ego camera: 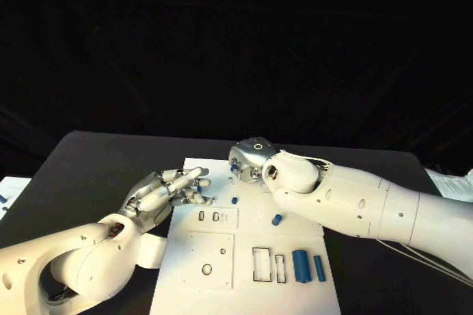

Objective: Assemble the parts on the task board

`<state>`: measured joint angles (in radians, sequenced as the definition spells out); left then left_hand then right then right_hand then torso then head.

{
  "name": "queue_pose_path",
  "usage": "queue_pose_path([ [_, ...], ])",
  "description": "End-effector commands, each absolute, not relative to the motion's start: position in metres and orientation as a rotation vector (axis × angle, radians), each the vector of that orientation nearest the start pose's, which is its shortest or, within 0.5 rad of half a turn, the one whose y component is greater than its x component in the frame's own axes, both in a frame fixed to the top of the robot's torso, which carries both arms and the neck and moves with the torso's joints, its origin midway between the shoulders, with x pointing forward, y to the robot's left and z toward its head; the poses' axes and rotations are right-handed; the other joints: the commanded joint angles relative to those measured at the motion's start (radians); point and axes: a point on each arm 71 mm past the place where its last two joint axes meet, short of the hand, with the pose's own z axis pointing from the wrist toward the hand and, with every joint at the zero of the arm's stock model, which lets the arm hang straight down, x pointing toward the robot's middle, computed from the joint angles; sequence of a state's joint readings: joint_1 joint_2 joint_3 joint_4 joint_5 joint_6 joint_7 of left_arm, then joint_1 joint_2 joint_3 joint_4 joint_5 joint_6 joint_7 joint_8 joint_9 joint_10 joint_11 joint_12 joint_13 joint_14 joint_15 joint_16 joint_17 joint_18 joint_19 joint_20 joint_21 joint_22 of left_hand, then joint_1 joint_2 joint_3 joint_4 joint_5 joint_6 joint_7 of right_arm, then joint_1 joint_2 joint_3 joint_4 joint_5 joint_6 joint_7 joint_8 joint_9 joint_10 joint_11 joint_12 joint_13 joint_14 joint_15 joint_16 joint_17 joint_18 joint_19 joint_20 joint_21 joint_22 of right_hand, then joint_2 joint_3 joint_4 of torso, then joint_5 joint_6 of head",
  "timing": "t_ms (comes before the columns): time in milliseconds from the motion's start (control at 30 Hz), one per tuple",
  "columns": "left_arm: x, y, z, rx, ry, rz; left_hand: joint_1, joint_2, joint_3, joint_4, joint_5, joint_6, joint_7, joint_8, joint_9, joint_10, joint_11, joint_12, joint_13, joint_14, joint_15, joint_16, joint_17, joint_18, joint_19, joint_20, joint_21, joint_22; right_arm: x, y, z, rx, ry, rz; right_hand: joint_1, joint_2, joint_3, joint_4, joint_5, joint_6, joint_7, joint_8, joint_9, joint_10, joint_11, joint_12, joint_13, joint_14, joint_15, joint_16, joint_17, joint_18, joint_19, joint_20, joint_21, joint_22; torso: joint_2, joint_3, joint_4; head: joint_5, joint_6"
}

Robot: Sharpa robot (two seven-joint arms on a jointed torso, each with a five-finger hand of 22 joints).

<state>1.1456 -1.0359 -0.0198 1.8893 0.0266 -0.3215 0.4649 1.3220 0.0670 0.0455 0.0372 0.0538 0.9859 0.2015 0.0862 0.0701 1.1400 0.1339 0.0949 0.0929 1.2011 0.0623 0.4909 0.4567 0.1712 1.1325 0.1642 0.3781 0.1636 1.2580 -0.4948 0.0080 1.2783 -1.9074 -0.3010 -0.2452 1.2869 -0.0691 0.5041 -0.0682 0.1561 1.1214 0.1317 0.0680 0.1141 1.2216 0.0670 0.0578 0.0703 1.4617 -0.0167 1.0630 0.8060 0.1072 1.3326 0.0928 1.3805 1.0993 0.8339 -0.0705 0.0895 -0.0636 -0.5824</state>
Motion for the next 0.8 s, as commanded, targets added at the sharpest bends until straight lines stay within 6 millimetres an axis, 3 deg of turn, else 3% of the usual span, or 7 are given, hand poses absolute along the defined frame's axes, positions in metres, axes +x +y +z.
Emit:
queue_pose_path([
  [33,0.407,0.193,-0.157,-1.115,1.427,-1.78,-0.001,0.006,0.0,-0.003,0.003,-0.005,0.004,-0.007,-0.001,-0.004,0.001,-0.005,0.001,-0.006,0.0,0.002,0.001,0.007,-0.007,0.0,-0.004,0.001,0.531,-0.085,-0.14,-0.486,1.369,0.397,-0.009,-0.021,0.0,0.014,-0.02,-0.035,0.006,-0.008,-0.009,-0.04,0.01,0.002,-0.006,-0.013,0.009,-0.029,-0.039,-0.01,-0.024,0.003,-0.018,-0.032,0.001,-0.0008,0.001,0.0,-0.001],
  [133,0.408,0.193,-0.157,-1.115,1.428,-1.78,-0.001,0.006,0.0,-0.003,0.003,-0.005,0.004,-0.007,-0.001,-0.004,0.001,-0.005,0.001,-0.006,0.0,0.002,0.001,0.007,-0.007,0.0,-0.004,0.001,0.53,-0.085,-0.138,-0.475,1.351,0.406,-0.019,-0.059,-0.012,0.032,-0.083,-0.121,0.021,-0.008,-0.029,-0.149,0.028,0.003,-0.008,-0.044,0.022,-0.124,-0.154,0.008,-0.08,0.016,-0.07,-0.128,0.001,-0.0002,0.0,0.002,0.0],
  [233,0.408,0.193,-0.157,-1.116,1.428,-1.779,-0.001,0.006,0.0,-0.003,0.003,-0.005,0.004,-0.007,-0.001,-0.004,0.001,-0.005,0.001,-0.006,0.0,0.002,0.001,0.007,-0.007,0.0,-0.004,0.001,0.53,-0.087,-0.137,-0.467,1.345,0.408,-0.009,-0.07,-0.028,0.042,-0.087,-0.15,0.03,-0.007,-0.036,-0.177,0.038,0.005,-0.006,-0.045,0.031,-0.152,-0.186,0.011,-0.092,0.024,-0.087,-0.155,0.002,-0.0002,0.0002,0.002,0.001],
  [400,0.408,0.194,-0.157,-1.117,1.428,-1.778,-0.002,0.006,0.0,-0.003,0.003,-0.006,0.004,-0.007,-0.001,-0.005,0.001,-0.006,0.001,-0.008,0.0,0.002,0.002,0.007,-0.008,0.001,-0.004,0.001,0.528,-0.093,-0.137,-0.458,1.343,0.408,-0.004,-0.072,-0.032,0.044,-0.082,-0.154,0.033,-0.006,-0.037,-0.181,0.04,0.005,-0.005,-0.044,0.032,-0.156,-0.189,0.012,-0.092,0.027,-0.09,-0.157,0.003,0.0002,-0.0006,0.003,0.001],
  [633,0.408,0.195,-0.157,-1.122,1.427,-1.775,-0.002,0.006,0.0,-0.003,0.003,-0.007,0.005,-0.008,-0.001,-0.006,0.001,-0.007,0.001,-0.009,0.001,0.002,0.003,0.007,-0.009,0.001,-0.005,0.001,0.518,-0.11,-0.132,-0.437,1.336,0.428,0.007,-0.07,-0.035,0.06,-0.056,-0.126,0.028,0.001,-0.032,-0.13,0.033,0.025,0.003,-0.028,0.027,-0.139,-0.167,0.007,-0.071,0.025,-0.079,-0.133,0.002,0.0006,-0.0001,0.001,0.004],
  [800,0.408,0.197,-0.158,-1.127,1.425,-1.77,-0.002,0.006,0.0,-0.003,0.003,-0.007,0.005,-0.008,-0.001,-0.006,0.001,-0.007,0.001,-0.009,0.001,0.002,0.003,0.007,-0.009,0.001,-0.005,0.001,0.51,-0.137,-0.124,-0.358,1.358,0.449,0.009,-0.075,-0.022,0.075,-0.053,-0.101,0.021,0.003,-0.028,-0.018,0.012,0.064,0.023,0.0,0.011,-0.062,-0.073,-0.009,-0.02,0.011,-0.034,-0.043,0.0,0.0011,-0.0075,0.003,0.007],
])
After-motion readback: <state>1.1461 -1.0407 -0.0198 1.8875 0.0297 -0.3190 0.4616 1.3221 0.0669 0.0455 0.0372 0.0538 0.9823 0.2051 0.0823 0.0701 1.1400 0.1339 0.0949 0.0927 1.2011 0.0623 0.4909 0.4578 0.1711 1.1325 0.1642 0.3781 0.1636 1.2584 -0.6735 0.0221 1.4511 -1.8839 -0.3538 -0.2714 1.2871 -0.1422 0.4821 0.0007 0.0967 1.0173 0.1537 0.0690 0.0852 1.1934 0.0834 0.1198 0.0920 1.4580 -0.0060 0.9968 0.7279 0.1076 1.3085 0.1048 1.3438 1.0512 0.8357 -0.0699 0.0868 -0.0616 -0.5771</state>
